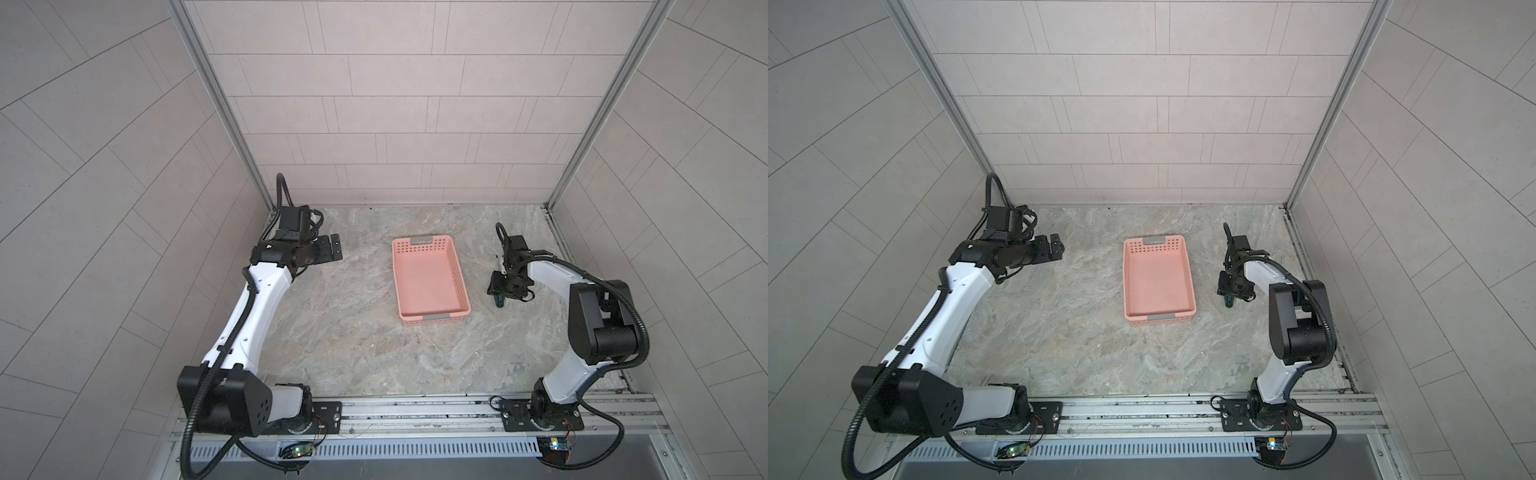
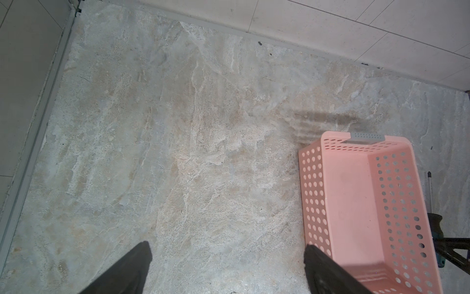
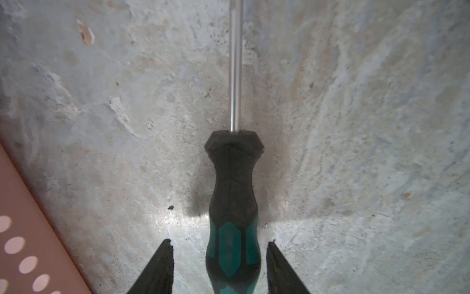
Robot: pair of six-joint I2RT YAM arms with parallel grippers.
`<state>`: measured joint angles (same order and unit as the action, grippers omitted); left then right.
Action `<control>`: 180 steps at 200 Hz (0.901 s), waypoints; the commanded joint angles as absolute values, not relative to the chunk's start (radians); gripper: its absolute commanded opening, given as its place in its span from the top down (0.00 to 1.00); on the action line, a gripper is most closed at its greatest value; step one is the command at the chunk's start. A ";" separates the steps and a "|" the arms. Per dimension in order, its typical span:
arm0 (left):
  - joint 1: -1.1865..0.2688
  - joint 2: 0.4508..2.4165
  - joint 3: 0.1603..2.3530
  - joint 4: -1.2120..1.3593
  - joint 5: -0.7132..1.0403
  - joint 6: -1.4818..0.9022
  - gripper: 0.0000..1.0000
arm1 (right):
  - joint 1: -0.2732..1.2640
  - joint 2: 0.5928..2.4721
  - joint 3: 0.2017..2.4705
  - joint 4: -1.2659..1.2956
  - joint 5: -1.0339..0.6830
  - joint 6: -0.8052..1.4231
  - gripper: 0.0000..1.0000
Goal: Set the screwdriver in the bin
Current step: 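Lower the right gripper and close it on the screwdriver handle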
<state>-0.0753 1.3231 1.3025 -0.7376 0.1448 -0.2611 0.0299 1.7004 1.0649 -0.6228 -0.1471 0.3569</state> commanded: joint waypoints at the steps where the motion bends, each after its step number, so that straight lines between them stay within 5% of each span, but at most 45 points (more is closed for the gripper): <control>1: -0.081 1.299 1.291 -0.729 0.123 -0.262 0.00 | 0.030 1.721 1.087 -0.619 -0.114 0.367 0.54; 130: -0.081 1.318 1.294 -0.732 0.123 -0.262 0.00 | 0.029 1.795 1.106 -0.600 -0.071 0.378 0.72; 180: -0.081 1.324 1.294 -0.734 0.121 -0.265 0.00 | 0.029 1.757 1.107 -0.608 -0.069 0.371 0.94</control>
<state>-0.0753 1.3224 1.3010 -0.7315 0.1303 -0.2615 0.0299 1.7790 1.1069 -0.5915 -0.0921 0.3710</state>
